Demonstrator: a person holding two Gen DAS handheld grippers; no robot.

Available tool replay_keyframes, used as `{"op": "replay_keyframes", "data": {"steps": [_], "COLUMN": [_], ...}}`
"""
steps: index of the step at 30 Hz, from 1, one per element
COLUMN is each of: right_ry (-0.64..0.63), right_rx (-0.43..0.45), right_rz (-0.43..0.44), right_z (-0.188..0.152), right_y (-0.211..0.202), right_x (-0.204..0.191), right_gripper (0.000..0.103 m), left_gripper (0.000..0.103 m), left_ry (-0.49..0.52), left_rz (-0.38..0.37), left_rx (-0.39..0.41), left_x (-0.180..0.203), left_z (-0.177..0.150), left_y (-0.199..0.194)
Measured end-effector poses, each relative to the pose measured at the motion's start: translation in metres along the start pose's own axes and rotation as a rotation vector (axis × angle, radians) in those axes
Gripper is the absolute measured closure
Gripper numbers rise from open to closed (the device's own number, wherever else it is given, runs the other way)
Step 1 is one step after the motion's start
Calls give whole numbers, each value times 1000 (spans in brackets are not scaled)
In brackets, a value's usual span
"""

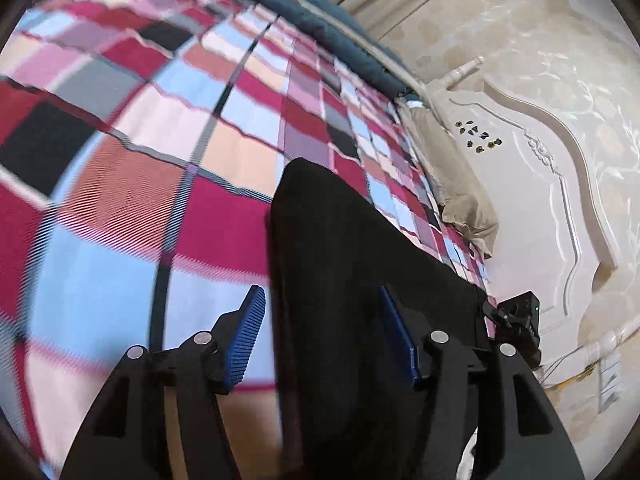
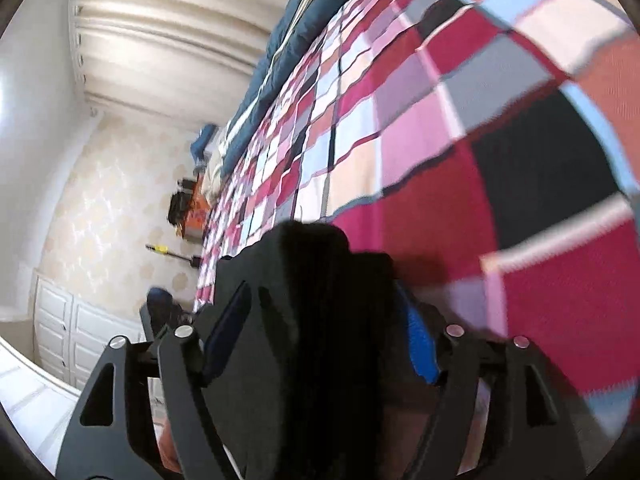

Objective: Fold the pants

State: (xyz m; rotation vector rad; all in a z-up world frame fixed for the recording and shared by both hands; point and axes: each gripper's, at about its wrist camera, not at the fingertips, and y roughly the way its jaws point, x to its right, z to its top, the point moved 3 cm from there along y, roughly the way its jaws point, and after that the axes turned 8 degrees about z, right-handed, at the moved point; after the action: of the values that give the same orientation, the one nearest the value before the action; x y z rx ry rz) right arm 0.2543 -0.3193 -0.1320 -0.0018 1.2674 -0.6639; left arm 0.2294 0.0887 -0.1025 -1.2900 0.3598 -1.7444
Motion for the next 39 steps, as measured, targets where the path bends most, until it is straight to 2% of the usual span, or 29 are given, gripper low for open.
{"op": "replay_keyframes", "data": {"steps": [1, 3, 4, 5, 6, 8, 9, 12, 16, 22, 25, 27, 30, 39], "right_ry": [-6, -19, -29, -38, -48, -32, -29, -60, -80, -75, -44, -12, 61, 58], "right_rx": [-8, -27, -47, -60, -91, -89, -77, -48, -17, 18, 5, -10, -7, -1], "right_rz": [-10, -18, -21, -26, -33, -28, -13, -1, 34, 68, 45, 24, 73, 76], "right_z": [3, 9, 13, 14, 14, 14, 15, 16, 33, 77, 95, 99, 99, 99], "right_y": [5, 15, 23, 27, 35, 38, 36, 34, 44, 74, 92, 100, 102, 100], "right_x": [-2, -4, -5, -6, -7, -5, -6, -13, -22, -31, -20, -6, 16, 18], "right_gripper": [26, 26, 30, 50, 63, 71, 73, 75, 75, 76, 76, 76, 76, 76], "left_gripper": [39, 38, 38, 45, 55, 68, 70, 76, 76, 76, 75, 75, 73, 70], "left_ry": [-11, -28, -26, -24, -17, 13, 23, 39, 132, 152, 142, 119, 123, 96], "left_rz": [-10, -48, -70, -75, -69, -33, -27, -18, 65, 146, 195, 181, 155, 114], "left_rx": [-20, -50, -60, -65, -69, -88, -86, -80, -19, 29, 11, -2, 12, 24], "left_x": [-2, -4, -4, -3, -3, -1, 0, 5, 16, 11, -2, -11, -16, -22], "left_z": [4, 13, 18, 22, 24, 24, 25, 35, 58, 102, 114, 116, 115, 113], "left_y": [7, 21, 25, 27, 28, 35, 35, 30, 28, 39, 57, 64, 66, 68]}}
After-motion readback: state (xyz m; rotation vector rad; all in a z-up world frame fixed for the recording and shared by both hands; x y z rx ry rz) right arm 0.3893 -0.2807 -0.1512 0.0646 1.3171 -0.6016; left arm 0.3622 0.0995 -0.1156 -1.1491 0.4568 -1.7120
